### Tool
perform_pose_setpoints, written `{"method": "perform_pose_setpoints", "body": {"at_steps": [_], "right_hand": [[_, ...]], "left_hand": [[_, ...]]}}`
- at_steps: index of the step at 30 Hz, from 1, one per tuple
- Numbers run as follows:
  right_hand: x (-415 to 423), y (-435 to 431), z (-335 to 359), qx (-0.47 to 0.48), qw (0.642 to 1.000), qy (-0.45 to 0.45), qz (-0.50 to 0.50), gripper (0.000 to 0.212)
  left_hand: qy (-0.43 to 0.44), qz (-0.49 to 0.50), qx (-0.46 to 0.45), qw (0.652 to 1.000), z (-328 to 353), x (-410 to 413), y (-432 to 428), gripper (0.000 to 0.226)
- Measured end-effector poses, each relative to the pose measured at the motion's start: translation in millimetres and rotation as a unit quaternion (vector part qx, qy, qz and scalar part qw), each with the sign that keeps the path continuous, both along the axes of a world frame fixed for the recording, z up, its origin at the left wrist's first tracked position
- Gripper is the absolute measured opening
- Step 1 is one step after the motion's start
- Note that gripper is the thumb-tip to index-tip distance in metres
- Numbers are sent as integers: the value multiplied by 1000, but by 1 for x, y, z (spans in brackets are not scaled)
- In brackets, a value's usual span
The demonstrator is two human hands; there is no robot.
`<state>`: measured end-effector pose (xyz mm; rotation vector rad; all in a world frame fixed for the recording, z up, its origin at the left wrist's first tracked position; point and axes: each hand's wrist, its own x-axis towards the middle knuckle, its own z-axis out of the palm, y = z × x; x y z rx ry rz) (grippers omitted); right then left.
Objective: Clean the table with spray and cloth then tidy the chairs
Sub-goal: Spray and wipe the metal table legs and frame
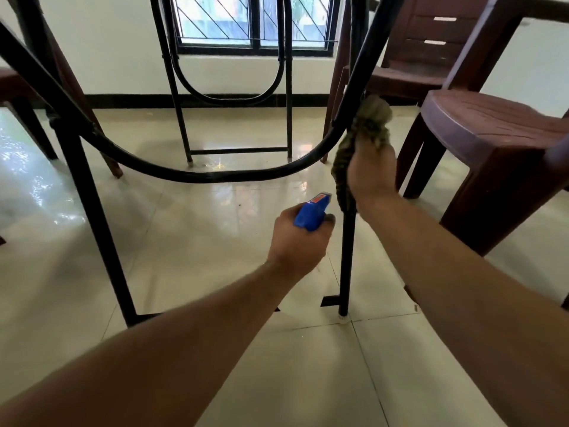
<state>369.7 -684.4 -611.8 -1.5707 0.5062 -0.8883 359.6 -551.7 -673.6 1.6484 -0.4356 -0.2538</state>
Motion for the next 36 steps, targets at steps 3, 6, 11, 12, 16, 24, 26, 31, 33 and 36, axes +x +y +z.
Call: {"method": "perform_pose_setpoints", "body": {"at_steps": [3, 6, 11, 12, 16, 24, 26, 31, 33, 36], "right_hand": [[7, 16, -22, -335, 937, -7, -100, 49], [-15, 0, -76, -549, 823, 107, -97, 71], [-68, -31, -191, -710, 651, 266, 45, 68], [-79, -30, -212, -703, 646, 288, 65, 67], [-114, -5, -282, -592, 718, 346, 121, 68], [-84, 110, -284, -143, 938, 236, 208, 49], [-82, 122, -276, -334, 840, 246, 349, 61], [-96, 81, -283, -287, 877, 309, 230, 63], [-113, 61, -271, -188, 924, 314, 113, 55], [-134, 49, -237, -94, 922, 364, 94, 51]], "left_hand": [[-20, 19, 6, 1000, -2, 1, 6, 17], [-27, 47, 6, 999, -10, 7, 15, 18], [-25, 59, 46, 997, -36, 11, 35, 25], [-21, 56, 51, 997, -43, 12, 39, 26], [-27, 54, 70, 996, -57, 17, 50, 33], [2, 73, 131, 989, -76, 22, 78, 29], [-12, 73, 148, 986, -77, 22, 85, 23], [-9, 63, 154, 986, -81, 24, 112, 26], [-7, 51, 165, 985, -86, 22, 121, 24], [-4, 14, 213, 977, -86, 12, 128, 21]]}}
